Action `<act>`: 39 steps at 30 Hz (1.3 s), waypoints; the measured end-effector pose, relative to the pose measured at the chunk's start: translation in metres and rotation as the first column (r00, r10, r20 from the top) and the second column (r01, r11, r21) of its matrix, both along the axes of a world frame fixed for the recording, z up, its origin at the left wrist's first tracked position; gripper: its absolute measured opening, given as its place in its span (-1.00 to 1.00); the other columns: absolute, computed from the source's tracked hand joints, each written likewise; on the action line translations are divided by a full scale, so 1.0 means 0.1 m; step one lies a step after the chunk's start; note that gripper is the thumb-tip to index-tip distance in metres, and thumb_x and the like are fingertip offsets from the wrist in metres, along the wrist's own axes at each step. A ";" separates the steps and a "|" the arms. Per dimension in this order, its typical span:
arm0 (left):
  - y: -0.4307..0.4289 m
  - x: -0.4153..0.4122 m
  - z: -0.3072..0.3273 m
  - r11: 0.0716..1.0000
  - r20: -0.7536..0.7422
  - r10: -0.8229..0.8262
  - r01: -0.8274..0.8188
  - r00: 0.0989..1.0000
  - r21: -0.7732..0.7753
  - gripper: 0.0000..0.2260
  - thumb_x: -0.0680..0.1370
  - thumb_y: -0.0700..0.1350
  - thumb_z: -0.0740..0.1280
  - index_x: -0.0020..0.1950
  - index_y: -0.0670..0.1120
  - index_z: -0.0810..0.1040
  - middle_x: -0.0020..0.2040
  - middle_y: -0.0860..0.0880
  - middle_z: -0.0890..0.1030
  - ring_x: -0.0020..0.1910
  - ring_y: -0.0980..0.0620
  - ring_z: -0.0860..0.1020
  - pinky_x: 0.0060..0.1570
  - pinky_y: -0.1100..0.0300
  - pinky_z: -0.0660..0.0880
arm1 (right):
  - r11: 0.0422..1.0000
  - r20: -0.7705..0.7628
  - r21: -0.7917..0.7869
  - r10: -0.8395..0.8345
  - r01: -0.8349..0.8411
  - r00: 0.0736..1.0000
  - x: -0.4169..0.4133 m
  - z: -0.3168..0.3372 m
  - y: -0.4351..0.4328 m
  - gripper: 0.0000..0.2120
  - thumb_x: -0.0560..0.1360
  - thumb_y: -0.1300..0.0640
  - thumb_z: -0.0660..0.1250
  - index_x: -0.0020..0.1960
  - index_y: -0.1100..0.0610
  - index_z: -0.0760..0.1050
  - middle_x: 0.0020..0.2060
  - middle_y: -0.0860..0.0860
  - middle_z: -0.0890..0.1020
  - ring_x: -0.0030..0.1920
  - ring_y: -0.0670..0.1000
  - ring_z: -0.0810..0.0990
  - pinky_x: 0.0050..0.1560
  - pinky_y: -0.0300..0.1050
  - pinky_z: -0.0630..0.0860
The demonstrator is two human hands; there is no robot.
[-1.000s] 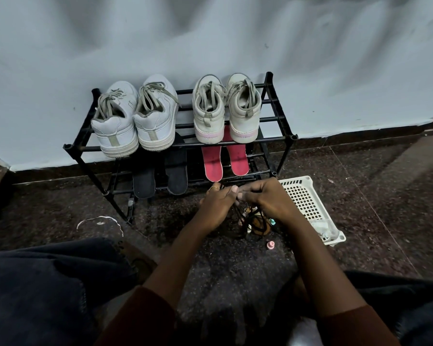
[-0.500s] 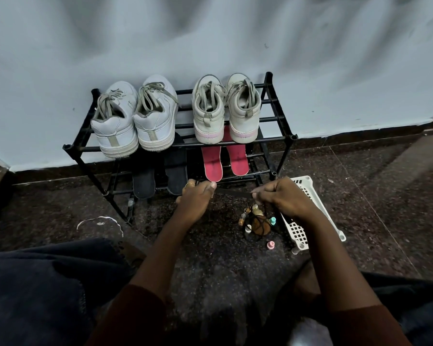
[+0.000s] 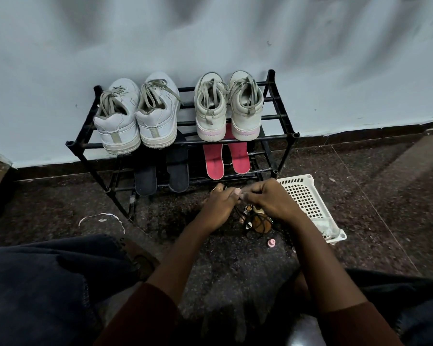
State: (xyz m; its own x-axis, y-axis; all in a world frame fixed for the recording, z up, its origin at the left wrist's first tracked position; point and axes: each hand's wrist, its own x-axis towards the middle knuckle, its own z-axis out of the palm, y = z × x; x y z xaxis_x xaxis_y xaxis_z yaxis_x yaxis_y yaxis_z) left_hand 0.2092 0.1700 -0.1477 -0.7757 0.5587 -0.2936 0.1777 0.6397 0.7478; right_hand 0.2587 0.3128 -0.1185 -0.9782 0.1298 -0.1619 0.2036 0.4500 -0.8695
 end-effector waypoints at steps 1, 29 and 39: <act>-0.01 -0.02 -0.01 1.000 -0.002 0.006 -0.006 1.000 -0.012 -0.65 0.66 0.03 0.00 0.13 -0.11 0.50 0.17 -0.15 0.37 0.26 -0.14 0.35 0.30 -0.09 0.26 | 1.000 0.011 -0.012 0.001 -0.001 1.000 0.01 0.01 0.00 -0.89 0.47 0.26 0.36 -0.09 0.20 0.66 -0.27 -0.06 0.67 -0.33 -0.22 0.56 -0.24 -0.30 0.47; -0.13 -0.29 0.11 0.661 0.362 0.356 -0.506 0.862 0.554 -0.58 0.62 -0.30 0.09 0.48 -0.08 0.21 -0.02 -0.06 0.49 -0.10 0.03 0.48 -0.07 0.15 0.40 | 0.930 -0.091 0.363 -0.031 0.062 0.995 0.03 0.41 0.04 -0.83 0.44 0.39 0.34 -0.04 0.25 0.65 -0.15 0.11 0.66 -0.25 -0.18 0.51 -0.28 -0.65 0.30; 0.07 -0.02 0.24 0.590 0.413 0.162 -0.423 0.896 0.687 -0.77 0.65 -0.26 0.05 -0.08 -0.13 0.46 -0.17 -0.04 0.52 -0.17 0.12 0.51 -0.05 0.24 0.42 | 0.938 -0.362 0.304 -0.047 0.165 0.931 -0.01 0.45 -0.27 -0.85 0.36 0.36 0.43 -0.12 0.19 0.67 -0.17 0.07 0.68 -0.21 -0.10 0.57 -0.14 -0.42 0.40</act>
